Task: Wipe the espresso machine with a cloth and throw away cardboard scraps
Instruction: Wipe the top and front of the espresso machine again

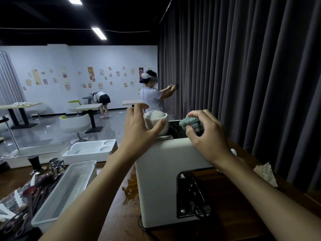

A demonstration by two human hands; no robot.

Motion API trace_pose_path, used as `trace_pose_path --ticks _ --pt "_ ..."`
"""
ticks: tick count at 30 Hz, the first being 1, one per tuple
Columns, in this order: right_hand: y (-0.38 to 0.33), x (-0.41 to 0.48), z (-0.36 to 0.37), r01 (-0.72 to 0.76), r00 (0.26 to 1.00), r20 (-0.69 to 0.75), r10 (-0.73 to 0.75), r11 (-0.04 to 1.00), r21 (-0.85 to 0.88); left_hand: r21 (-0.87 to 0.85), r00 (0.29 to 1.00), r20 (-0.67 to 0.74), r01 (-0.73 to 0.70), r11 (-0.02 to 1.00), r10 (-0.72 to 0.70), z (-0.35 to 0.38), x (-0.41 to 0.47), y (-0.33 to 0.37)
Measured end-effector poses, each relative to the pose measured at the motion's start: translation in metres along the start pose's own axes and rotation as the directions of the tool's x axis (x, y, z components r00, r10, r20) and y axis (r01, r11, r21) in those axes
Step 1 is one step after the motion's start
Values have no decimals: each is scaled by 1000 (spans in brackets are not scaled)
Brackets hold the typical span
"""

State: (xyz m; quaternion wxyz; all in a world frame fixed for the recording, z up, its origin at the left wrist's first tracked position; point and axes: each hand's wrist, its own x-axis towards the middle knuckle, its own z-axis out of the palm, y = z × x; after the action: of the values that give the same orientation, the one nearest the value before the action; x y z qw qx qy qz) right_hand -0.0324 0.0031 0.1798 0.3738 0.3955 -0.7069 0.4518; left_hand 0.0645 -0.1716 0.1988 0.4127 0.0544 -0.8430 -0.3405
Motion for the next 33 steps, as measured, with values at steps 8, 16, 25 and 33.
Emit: trace_pose_path --ticks 8,16,25,33 --pt "0 -1 0 -1 1000 4 1 1000 -3 9 1000 16 5 1000 -5 -1 0 -1" --pt "-1 0 -1 -4 1000 14 4 1000 -2 -18 999 30 35 999 -34 0 2 -1" --pt "-2 1 -1 -7 1000 22 7 1000 -12 -19 1000 19 19 1000 -19 -1 2 0" --pt "-4 1 -3 -27 999 38 27 1000 -13 -31 999 30 31 999 -30 -4 5 -2"
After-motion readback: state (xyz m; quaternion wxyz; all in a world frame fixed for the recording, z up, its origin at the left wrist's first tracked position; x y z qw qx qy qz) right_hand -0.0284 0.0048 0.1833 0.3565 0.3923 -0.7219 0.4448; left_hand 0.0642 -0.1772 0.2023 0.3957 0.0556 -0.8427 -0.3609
